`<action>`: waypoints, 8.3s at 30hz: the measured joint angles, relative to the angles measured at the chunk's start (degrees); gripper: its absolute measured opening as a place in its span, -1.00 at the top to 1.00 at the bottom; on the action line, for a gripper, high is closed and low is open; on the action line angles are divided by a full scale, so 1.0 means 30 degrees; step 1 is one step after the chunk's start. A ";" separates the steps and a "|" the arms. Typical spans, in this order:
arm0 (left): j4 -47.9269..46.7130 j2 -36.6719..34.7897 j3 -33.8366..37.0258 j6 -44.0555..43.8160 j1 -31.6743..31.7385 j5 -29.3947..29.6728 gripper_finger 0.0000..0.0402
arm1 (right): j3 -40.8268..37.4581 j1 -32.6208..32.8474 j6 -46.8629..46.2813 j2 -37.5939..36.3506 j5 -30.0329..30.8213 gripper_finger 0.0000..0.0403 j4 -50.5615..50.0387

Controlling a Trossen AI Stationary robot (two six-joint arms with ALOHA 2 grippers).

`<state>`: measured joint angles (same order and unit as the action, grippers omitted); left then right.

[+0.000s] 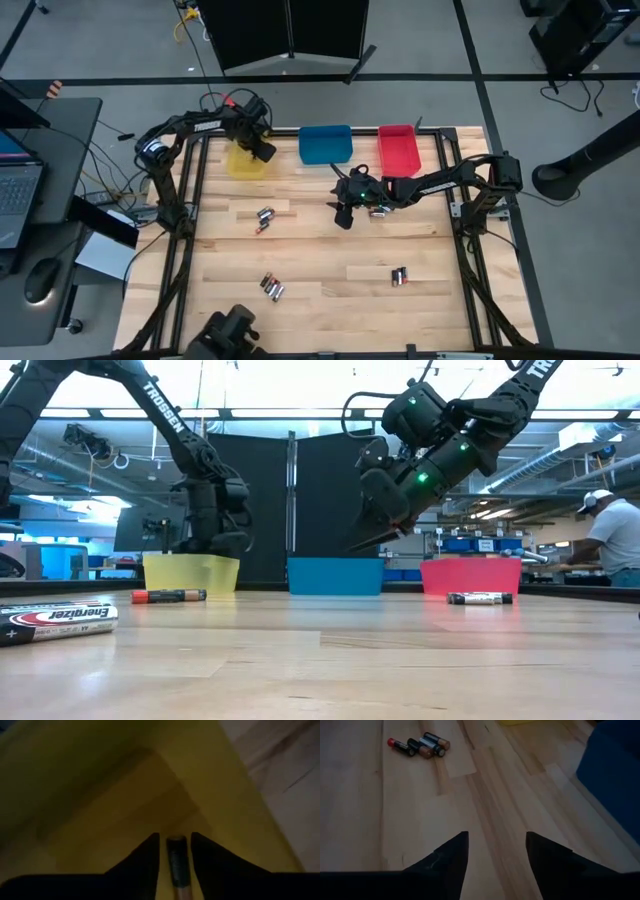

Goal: Sort batteries
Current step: Put the black battery into the yellow bin, then put the black orange battery into the blue bin

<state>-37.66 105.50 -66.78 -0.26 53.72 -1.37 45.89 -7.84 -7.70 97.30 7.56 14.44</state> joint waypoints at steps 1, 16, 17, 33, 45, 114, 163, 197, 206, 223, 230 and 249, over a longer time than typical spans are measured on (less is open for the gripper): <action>0.0037 -0.0016 0.0000 -0.0003 -0.0061 0.0000 0.32 | 0.0000 0.0000 0.0093 0.0000 0.0028 -0.07 0.0000; 0.3037 -0.2944 0.0022 0.0067 -0.0877 0.2769 0.30 | 0.0007 -0.0358 0.1495 -0.0166 0.0098 0.08 0.2123; 0.3849 -0.3342 0.0205 0.0102 -0.0994 0.2762 0.33 | 0.0007 -0.0538 0.1637 -0.0269 0.0048 0.16 0.2171; 2.5218 -0.7697 1.0597 -0.0035 -0.3092 -0.5088 0.97 | 0.0007 -0.4529 0.4166 -0.0291 -0.4424 0.96 0.3912; 3.2104 -0.7909 1.2131 -0.0963 -0.3414 -0.9420 0.96 | 0.0000 -0.6498 0.2866 -0.0336 -0.8553 0.96 0.8227; 0.9914 -1.5396 1.3199 -0.5651 -1.6541 0.0395 0.96 | -0.1763 0.1849 -0.3462 -0.8393 -0.0726 0.90 -1.3745; 0.3991 -1.0444 1.2175 -1.4008 -2.0090 0.4202 0.16 | -0.1763 0.1945 -0.0883 -0.8393 -0.0348 0.92 -1.2434; 0.2533 -1.0379 0.4811 -0.7649 -1.9142 0.2623 0.78 | -0.1763 0.1982 -0.0876 -0.8400 -0.0334 0.92 -1.1403; 0.1676 -0.7132 -0.0715 0.0862 -1.2204 0.0777 0.78 | -0.1763 0.1982 -0.0868 -0.8400 -0.0338 0.91 -1.0736; -0.4411 0.6761 -1.5886 0.8044 -0.6104 -0.3098 0.78 | -0.1763 0.2256 -0.0730 -0.8400 -0.0339 0.93 -1.0834; -0.5215 0.9181 -1.7668 0.8557 -0.5797 -0.3609 0.78 | -0.1763 0.2324 -0.1021 -0.8400 -0.0339 0.91 -1.0826; -0.5777 1.0225 -1.7660 0.9372 -0.5863 -0.1957 0.43 | -0.1763 0.2324 -0.1884 -0.8400 -0.0339 0.90 -1.0834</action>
<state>-55.00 136.18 -119.77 27.86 36.14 -7.24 40.60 -0.86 -13.35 72.10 6.55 -18.06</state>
